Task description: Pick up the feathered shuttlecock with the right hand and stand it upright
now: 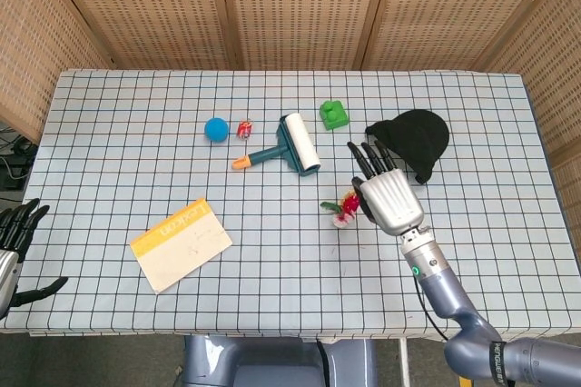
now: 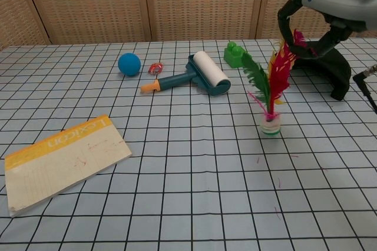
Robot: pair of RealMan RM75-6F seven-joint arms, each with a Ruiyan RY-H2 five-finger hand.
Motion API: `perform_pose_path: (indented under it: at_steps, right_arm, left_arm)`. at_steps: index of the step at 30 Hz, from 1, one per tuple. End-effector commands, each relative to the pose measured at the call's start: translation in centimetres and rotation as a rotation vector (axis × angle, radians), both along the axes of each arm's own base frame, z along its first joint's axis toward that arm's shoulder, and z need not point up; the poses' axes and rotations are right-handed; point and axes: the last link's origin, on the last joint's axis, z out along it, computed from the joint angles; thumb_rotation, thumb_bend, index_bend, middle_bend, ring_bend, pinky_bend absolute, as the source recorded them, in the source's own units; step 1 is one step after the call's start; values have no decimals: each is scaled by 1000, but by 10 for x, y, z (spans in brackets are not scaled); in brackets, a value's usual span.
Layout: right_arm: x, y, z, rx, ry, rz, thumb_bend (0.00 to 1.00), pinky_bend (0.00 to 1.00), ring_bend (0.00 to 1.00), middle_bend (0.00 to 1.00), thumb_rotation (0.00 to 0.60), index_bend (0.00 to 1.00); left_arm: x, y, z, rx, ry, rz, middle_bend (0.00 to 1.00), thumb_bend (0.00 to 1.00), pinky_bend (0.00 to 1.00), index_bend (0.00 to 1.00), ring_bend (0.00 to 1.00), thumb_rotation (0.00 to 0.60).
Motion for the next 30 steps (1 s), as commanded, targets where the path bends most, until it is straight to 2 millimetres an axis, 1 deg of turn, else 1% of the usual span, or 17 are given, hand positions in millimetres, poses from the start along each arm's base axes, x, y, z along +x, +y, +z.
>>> perform_pose_path:
  at_steps: [1,5,9,17,22,23,25,27,28,29,30]
  right_arm:
    - [-2,3,-14,26,0,-1,732,0,0,45,600,798]
    - [-6,9,-25,36,-11,-10,733,0,0,46,600,799]
    - [-13,11,-30,33,-13,-20,733,0,0,46,600,799]
    - [-22,9,-24,20,-23,-40,733,0,0,46,600,799]
    - [-30,12,-18,17,-38,-58,732,0,0,44,600,797]
    - [-32,14,-17,18,-40,-61,731,0,0,39,600,784]
    - [-37,18,-13,20,-32,-65,684,0,0,22,600,686]
    - [-41,25,-9,29,-25,-61,533,0,0,3,600,437]
    - [-42,27,-8,33,-28,-60,478,0,0,0,600,350]
    - [-43,30,-6,40,-36,-62,397,0,0,0,600,240]
    - [-44,32,-3,47,-42,-64,308,0,0,0,600,158]
  left_arm:
    - [0,0,1,5,-1,0,0,0,0,0,0,600]
    - [-1,-1,1,8,-1,0,0,0,0,0,0,600]
    - [0,-1,1,6,-1,-2,0,0,0,0,0,600]
    - [1,-1,-1,2,3,-3,0,0,0,0,0,600]
    - [1,-1,-2,1,5,0,0,0,0,0,0,600]
    - [0,-1,-2,1,5,2,0,0,0,0,0,600]
    - [0,-1,-2,1,4,3,0,0,0,0,0,600]
    - [1,-1,-2,-1,5,2,0,0,0,0,0,600]
    - [1,-1,-2,-2,5,1,0,0,0,0,0,600]
    - [1,-1,-2,-2,5,0,0,0,0,0,0,600]
    - [1,-1,-2,-2,5,-1,0,0,0,0,0,600]
